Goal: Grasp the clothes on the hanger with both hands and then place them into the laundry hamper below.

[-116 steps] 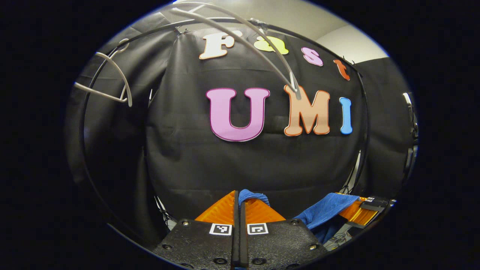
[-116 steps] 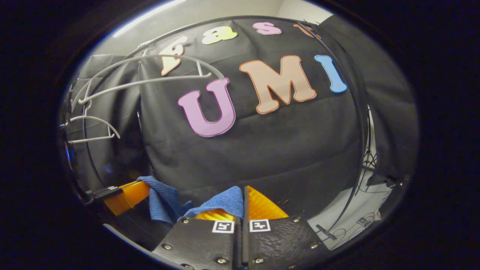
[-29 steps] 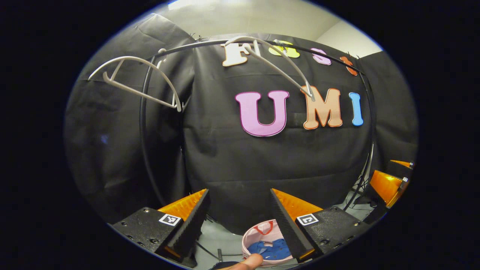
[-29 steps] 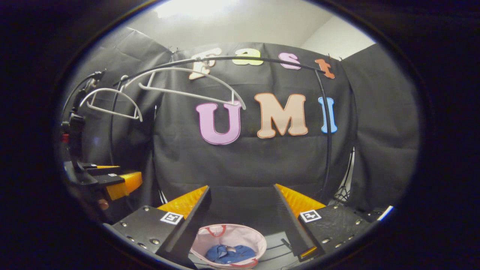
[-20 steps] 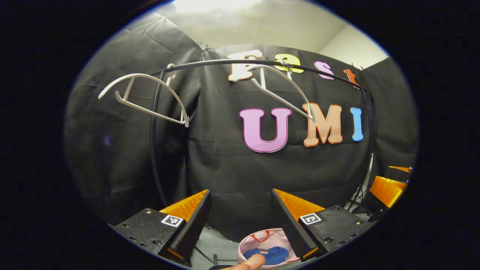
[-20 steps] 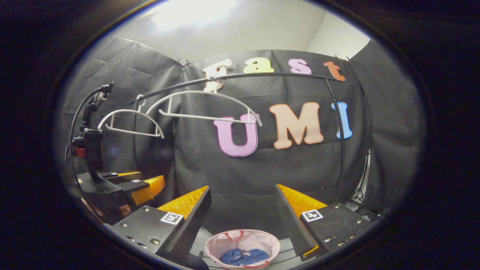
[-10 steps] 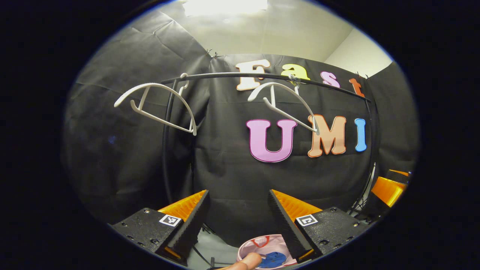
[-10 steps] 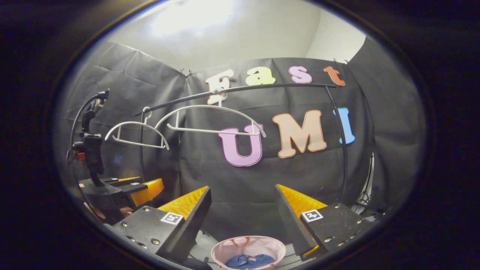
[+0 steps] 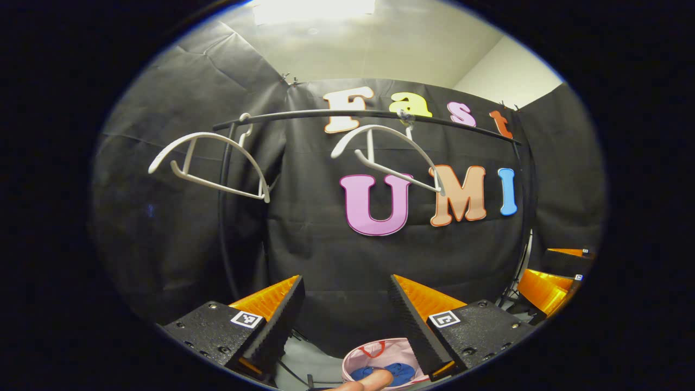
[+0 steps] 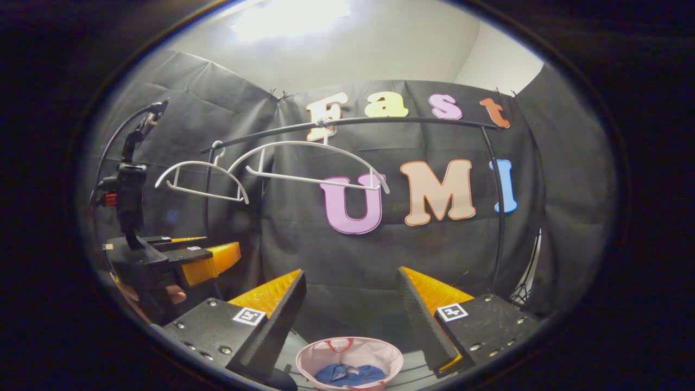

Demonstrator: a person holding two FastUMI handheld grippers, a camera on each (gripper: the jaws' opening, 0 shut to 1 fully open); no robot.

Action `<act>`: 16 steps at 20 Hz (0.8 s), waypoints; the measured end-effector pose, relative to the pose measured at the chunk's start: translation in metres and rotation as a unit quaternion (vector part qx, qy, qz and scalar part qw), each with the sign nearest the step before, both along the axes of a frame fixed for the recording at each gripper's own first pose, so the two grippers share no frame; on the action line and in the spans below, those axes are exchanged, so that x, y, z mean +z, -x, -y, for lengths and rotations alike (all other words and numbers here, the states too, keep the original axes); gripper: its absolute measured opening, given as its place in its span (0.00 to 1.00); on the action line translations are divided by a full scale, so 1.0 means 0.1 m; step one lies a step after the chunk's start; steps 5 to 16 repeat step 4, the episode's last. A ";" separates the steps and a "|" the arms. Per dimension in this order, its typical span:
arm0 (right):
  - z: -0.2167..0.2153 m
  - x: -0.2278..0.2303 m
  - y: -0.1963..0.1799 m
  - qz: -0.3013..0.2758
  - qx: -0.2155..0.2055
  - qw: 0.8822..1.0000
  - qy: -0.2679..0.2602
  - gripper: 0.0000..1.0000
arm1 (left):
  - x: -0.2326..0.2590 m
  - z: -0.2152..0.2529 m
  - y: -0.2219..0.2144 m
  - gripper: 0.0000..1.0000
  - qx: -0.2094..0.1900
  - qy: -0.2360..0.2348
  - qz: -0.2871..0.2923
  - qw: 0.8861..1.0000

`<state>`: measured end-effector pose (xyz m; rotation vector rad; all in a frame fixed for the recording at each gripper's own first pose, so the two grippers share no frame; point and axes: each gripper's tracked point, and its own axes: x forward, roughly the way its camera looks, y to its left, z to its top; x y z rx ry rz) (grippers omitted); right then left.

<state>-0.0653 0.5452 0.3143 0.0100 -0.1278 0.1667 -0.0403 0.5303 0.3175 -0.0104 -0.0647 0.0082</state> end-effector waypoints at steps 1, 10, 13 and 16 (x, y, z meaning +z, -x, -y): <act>-0.02 0.02 0.00 -0.002 0.006 1.000 -0.001 0.99 | 0.00 0.02 -0.01 0.92 -0.003 -0.003 -0.002 1.000; -0.04 0.08 0.01 -0.001 0.005 1.000 0.010 0.99 | 0.06 0.01 0.00 0.96 0.003 -0.008 0.004 1.000; -0.04 0.08 0.01 -0.001 0.005 1.000 0.010 0.99 | 0.06 0.01 0.00 0.96 0.003 -0.008 0.004 1.000; -0.04 0.08 0.01 -0.001 0.005 1.000 0.010 0.99 | 0.06 0.01 0.00 0.96 0.003 -0.008 0.004 1.000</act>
